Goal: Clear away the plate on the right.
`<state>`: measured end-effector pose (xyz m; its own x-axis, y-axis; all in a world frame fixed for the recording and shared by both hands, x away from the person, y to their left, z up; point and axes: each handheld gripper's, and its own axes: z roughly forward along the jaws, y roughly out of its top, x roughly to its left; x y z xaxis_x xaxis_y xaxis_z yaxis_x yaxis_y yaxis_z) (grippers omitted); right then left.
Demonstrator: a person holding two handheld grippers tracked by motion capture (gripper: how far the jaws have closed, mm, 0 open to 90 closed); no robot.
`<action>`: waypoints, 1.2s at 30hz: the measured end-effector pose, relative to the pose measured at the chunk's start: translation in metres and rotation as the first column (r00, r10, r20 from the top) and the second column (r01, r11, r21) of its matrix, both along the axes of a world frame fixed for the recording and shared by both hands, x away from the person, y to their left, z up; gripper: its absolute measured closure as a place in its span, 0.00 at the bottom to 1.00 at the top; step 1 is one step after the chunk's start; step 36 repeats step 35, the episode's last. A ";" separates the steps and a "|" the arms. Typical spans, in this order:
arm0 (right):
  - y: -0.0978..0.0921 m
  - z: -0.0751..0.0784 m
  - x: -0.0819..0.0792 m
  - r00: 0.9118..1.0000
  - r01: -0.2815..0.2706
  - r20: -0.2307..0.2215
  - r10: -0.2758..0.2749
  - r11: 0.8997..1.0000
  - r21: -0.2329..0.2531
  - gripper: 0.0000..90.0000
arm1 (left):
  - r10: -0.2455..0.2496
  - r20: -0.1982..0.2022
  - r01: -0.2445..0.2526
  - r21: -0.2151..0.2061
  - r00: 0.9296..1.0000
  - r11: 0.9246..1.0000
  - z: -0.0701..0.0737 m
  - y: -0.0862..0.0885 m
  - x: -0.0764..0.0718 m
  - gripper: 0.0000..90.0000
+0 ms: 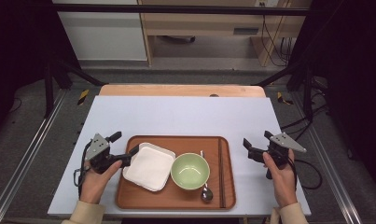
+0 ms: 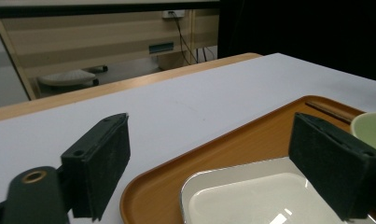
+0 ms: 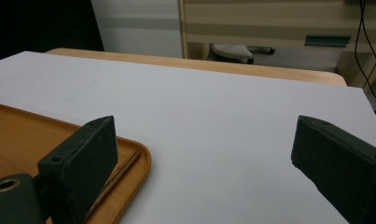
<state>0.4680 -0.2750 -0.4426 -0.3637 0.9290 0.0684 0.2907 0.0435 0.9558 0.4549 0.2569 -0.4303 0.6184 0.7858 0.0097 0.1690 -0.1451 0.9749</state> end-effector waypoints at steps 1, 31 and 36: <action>0.000 0.001 0.000 1.000 -0.001 -0.002 0.001 1.000 0.003 0.08 | -0.005 0.011 0.005 0.010 1.000 1.000 0.002 0.002 -0.001 0.12; 0.050 -0.007 -0.005 0.981 -0.184 0.045 0.188 0.980 -0.078 0.07 | 0.003 0.058 -0.008 0.080 0.998 0.997 -0.017 0.046 -0.007 0.05; 0.045 -0.007 -0.004 0.984 -0.169 0.038 0.171 0.983 -0.067 0.07 | 0.017 0.055 -0.021 0.072 0.998 0.997 -0.019 0.045 -0.008 0.05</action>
